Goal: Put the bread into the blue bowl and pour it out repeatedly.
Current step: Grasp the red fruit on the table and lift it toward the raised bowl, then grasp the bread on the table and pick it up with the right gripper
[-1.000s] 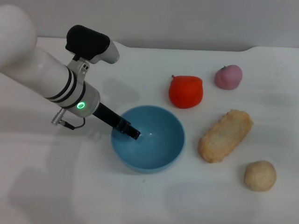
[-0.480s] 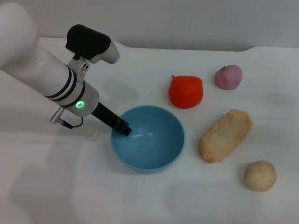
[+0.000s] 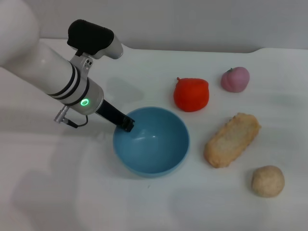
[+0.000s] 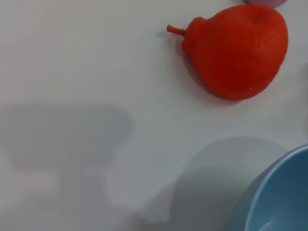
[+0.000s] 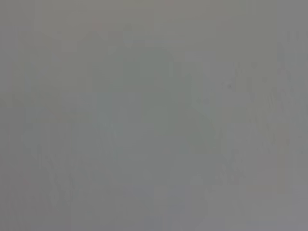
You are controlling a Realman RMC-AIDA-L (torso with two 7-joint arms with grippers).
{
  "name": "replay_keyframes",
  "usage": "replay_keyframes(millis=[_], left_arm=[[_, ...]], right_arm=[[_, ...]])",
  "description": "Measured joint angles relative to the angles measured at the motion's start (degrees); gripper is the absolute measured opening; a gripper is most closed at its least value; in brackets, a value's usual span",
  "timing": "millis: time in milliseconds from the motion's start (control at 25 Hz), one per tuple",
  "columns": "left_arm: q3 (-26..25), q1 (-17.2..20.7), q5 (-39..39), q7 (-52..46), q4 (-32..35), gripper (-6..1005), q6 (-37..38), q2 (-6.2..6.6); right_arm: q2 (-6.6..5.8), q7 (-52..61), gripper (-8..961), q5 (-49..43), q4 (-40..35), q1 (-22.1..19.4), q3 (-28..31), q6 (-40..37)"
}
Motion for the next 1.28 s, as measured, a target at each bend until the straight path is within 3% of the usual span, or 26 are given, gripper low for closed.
replay_keyframes(millis=[160, 400, 640, 760, 960, 1120, 1280], left_arm=[[-0.11, -0.24, 0.0, -1.67, -0.19, 9, 0.01, -0.01], [-2.98, 0.05, -0.17, -2.38, -0.29, -1, 0.17, -0.16], [-4.46, 0.44, -0.44, -2.72, 0.03, -2, 0.36, -0.12], [-7.95, 0.78, -0.46, -2.75, 0.12, -2, 0.36, -0.11], [-10.78, 1.09, -0.48, -2.44, 0.38, -1, 0.12, 0.0], [-11.2, 1.21, -0.16, -2.2, 0.51, -1, 0.05, 0.15], [-11.17, 1.6, -0.09, -2.09, 1.29, -2, 0.02, 0.17]], right_arm=[[-0.11, 5.46, 398, 0.0, -1.09, 0.31, -0.01, 2.43], [-1.43, 28.29, 398, -3.7, -6.44, 1.47, -2.41, 15.27], [-3.71, 54.85, 398, -23.16, -11.47, 1.69, -5.96, 16.89], [-4.68, 69.44, 399, -37.35, -14.42, 2.06, -7.8, 15.7], [-5.08, 92.06, 399, -64.37, -23.31, 2.64, -8.34, 6.18], [-5.6, 99.6, 399, -77.29, -29.28, 4.72, -8.14, -5.98], [-7.1, 105.3, 399, -89.99, -31.2, 10.12, -8.37, -17.57]])
